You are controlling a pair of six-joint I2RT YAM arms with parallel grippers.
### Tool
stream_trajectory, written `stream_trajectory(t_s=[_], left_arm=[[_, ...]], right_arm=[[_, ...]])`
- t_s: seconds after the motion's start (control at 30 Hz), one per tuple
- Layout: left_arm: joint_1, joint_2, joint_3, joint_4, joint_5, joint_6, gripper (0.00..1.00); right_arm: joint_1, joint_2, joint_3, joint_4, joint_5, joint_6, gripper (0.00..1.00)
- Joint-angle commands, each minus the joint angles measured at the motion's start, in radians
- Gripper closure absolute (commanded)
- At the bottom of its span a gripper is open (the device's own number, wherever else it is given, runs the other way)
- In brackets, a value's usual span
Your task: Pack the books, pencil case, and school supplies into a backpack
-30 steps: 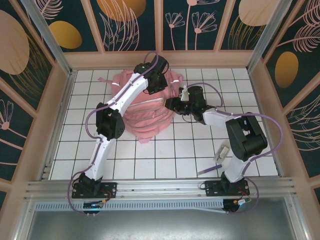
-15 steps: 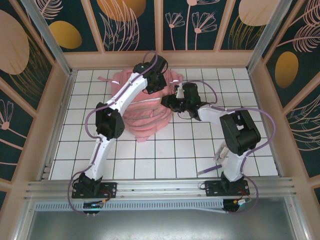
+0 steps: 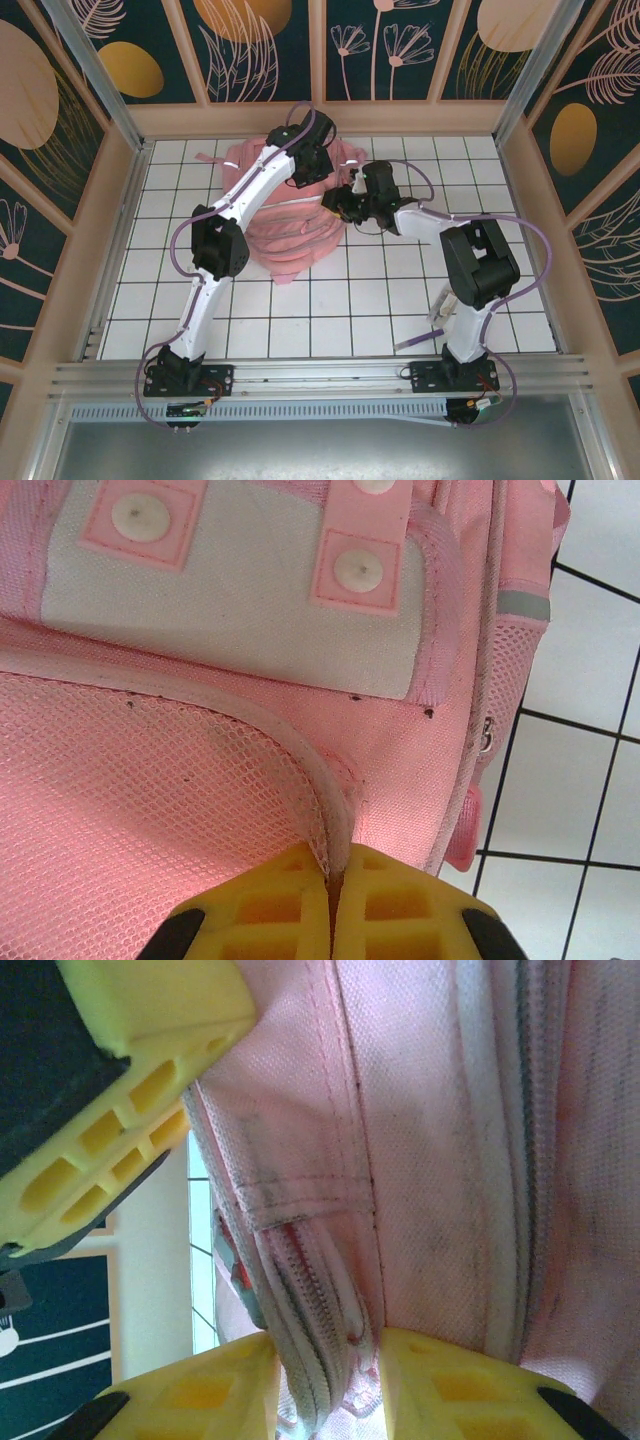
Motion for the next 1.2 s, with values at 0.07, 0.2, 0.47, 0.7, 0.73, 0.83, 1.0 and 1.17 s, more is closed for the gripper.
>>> stream_trajectory(t_s=[0.07, 0.2, 0.47, 0.7, 0.73, 0.83, 1.0, 1.17], left_arm=[[-0.010, -0.038, 0.040, 0.032, 0.017, -0.023, 1.00], [-0.010, -0.042, 0.040, 0.038, 0.018, -0.029, 1.00], [-0.010, -0.045, 0.042, 0.040, 0.023, -0.035, 1.00], [-0.010, -0.040, 0.040, 0.043, 0.032, -0.045, 1.00], [-0.010, -0.040, 0.040, 0.044, 0.031, -0.045, 1.00], [-0.010, -0.038, 0.038, 0.044, 0.035, -0.044, 1.00], [-0.010, -0.034, 0.037, 0.046, 0.048, -0.043, 1.00], [-0.010, -0.039, 0.037, 0.037, 0.040, -0.034, 1.00]], right_arm=[[-0.001, -0.057, 0.005, -0.184, 0.225, 0.026, 0.71], [-0.002, -0.114, -0.052, -0.136, 0.219, 0.006, 0.74], [0.039, -0.083, -0.030, -0.124, 0.241, -0.020, 0.67], [0.047, -0.034, -0.012, -0.075, 0.189, -0.014, 0.87], [0.051, -0.037, -0.014, -0.063, 0.179, -0.012, 0.88], [0.052, -0.045, -0.025, -0.016, 0.126, 0.001, 0.79], [0.051, -0.017, -0.010, -0.031, 0.112, -0.021, 0.65], [0.051, 0.041, 0.011, -0.034, 0.107, 0.001, 0.87]])
